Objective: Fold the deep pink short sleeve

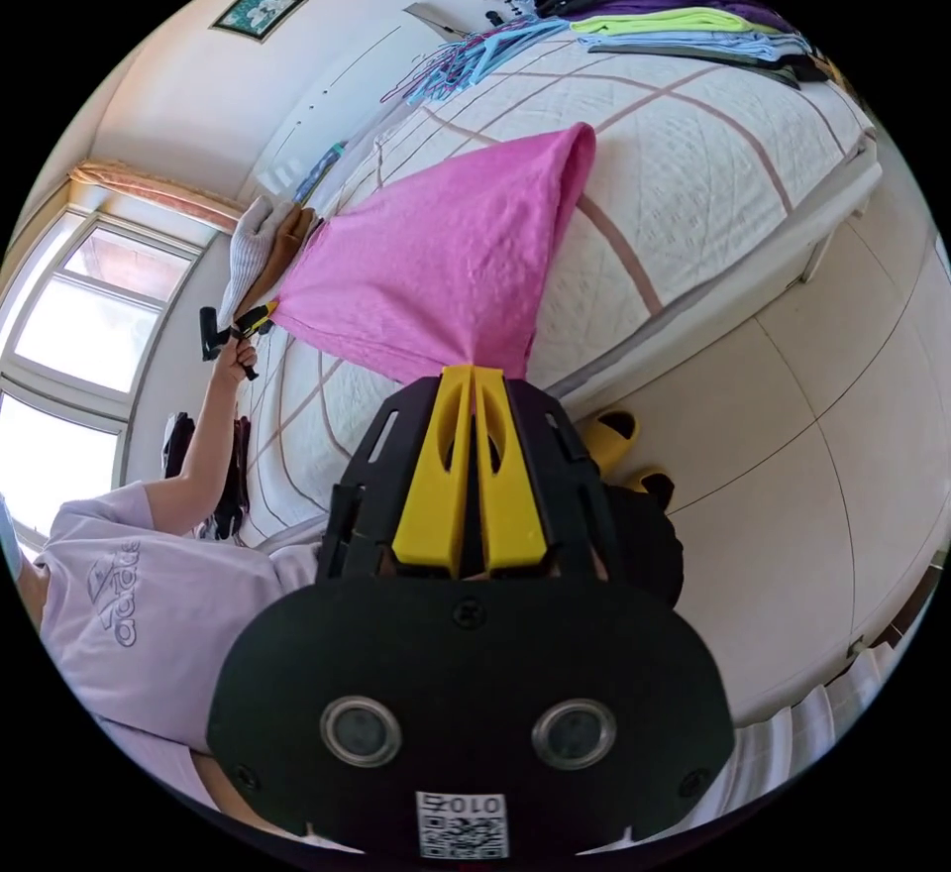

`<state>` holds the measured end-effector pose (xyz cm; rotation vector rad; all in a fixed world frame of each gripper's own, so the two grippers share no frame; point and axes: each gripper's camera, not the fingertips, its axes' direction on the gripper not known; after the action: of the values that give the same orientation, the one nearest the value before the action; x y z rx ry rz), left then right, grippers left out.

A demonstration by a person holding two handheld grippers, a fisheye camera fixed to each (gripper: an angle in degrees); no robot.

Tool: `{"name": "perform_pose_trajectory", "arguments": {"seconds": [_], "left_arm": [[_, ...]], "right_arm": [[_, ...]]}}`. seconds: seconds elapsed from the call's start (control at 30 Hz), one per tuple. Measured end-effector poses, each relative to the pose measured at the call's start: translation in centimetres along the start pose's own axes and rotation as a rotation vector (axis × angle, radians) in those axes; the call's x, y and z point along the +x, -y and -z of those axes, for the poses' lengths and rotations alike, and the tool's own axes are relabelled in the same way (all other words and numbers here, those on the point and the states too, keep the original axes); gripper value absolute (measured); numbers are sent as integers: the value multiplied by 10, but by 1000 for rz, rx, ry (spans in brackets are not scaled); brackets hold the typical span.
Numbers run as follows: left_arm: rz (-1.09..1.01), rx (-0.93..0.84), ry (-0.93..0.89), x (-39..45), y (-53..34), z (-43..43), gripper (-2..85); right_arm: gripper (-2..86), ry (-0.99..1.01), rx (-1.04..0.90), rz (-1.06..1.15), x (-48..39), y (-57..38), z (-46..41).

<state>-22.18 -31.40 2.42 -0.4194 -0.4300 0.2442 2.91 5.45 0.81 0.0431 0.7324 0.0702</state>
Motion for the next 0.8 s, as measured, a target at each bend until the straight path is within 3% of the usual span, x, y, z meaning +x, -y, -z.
{"name": "perform_pose_trajectory", "arguments": {"seconds": [0.1, 0.23, 0.37, 0.5, 0.63, 0.8], "left_arm": [[27, -97, 86, -8, -5, -29, 13], [70, -52, 222, -6, -20, -30, 36], [-59, 12, 471, 39, -15, -27, 47], [-308, -18, 434, 92, 33, -71, 57], [-643, -136, 381, 141, 83, -143, 68], [-885, -244, 299, 176, 116, -217, 69]], "right_arm": [[29, -12, -31, 2, -3, -4, -21], [46, -163, -75, 28, -14, -15, -35], [56, -287, 110, 78, -28, -16, -11], [65, -335, 219, 243, -55, 20, -6], [74, -393, 224, 356, -66, 70, -20], [93, -436, 166, 448, -56, 107, -44]]}}
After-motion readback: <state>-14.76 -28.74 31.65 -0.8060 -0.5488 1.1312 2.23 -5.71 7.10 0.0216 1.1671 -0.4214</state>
